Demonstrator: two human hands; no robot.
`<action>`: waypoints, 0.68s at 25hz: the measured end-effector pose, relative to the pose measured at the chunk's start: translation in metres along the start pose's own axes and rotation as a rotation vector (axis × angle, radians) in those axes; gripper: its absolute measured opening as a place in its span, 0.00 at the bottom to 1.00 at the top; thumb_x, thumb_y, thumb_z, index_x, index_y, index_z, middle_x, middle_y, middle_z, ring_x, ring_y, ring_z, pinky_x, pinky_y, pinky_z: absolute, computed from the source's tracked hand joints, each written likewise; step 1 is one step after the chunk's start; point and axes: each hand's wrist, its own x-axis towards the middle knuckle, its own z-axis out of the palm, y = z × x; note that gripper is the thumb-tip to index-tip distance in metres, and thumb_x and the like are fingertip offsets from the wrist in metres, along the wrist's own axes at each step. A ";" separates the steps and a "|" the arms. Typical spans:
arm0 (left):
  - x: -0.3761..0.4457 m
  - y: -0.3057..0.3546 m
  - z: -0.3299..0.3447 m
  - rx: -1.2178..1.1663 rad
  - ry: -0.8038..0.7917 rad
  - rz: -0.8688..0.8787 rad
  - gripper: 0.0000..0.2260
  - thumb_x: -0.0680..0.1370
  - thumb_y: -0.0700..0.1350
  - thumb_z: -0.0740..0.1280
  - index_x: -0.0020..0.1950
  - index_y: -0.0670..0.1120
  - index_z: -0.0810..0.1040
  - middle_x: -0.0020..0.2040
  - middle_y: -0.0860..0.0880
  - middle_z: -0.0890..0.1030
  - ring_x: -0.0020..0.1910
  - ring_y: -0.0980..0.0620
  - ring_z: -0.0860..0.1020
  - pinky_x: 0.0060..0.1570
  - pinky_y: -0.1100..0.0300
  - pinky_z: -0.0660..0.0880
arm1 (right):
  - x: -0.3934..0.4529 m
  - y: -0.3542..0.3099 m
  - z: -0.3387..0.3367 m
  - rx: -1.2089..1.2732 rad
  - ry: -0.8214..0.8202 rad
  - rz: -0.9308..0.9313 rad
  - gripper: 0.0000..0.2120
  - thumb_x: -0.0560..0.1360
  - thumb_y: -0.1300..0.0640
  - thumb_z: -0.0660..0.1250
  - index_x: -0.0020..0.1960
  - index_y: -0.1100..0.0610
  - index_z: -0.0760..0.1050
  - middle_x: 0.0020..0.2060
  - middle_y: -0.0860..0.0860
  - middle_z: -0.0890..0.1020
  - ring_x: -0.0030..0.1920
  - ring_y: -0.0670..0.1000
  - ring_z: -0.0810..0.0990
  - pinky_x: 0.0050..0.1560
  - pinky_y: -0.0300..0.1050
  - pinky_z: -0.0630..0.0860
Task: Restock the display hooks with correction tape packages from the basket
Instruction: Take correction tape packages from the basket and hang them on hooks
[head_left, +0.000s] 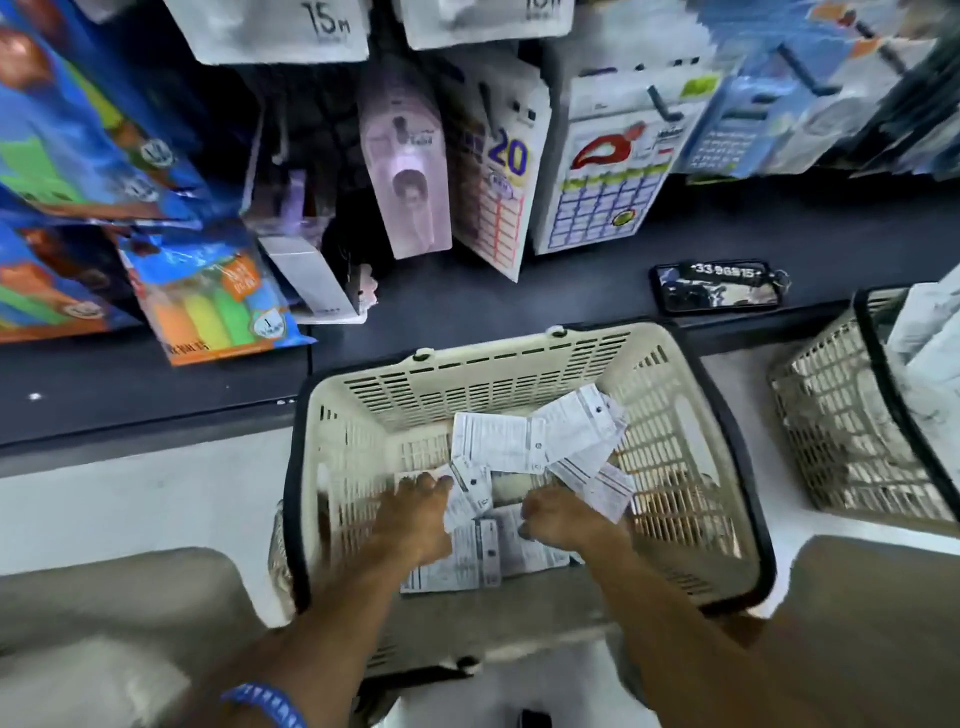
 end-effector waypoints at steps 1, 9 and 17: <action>0.008 0.003 0.007 -0.005 -0.010 -0.015 0.39 0.77 0.47 0.72 0.82 0.50 0.54 0.81 0.44 0.60 0.77 0.41 0.63 0.73 0.44 0.65 | 0.006 -0.008 0.010 0.059 -0.035 0.002 0.19 0.78 0.56 0.68 0.67 0.63 0.76 0.66 0.58 0.77 0.65 0.58 0.77 0.58 0.43 0.74; 0.046 -0.028 0.008 -0.553 0.127 -0.112 0.21 0.79 0.36 0.64 0.71 0.49 0.76 0.55 0.42 0.84 0.39 0.49 0.78 0.32 0.61 0.73 | 0.025 -0.038 0.012 1.097 0.177 0.229 0.11 0.72 0.73 0.64 0.41 0.57 0.74 0.35 0.54 0.77 0.34 0.54 0.76 0.28 0.38 0.72; 0.040 -0.013 -0.005 -1.101 -0.139 0.078 0.16 0.71 0.38 0.79 0.52 0.53 0.81 0.50 0.51 0.86 0.51 0.50 0.83 0.51 0.59 0.81 | 0.024 -0.058 -0.025 1.597 -0.108 0.168 0.07 0.81 0.60 0.59 0.52 0.57 0.75 0.47 0.52 0.87 0.46 0.53 0.85 0.52 0.58 0.76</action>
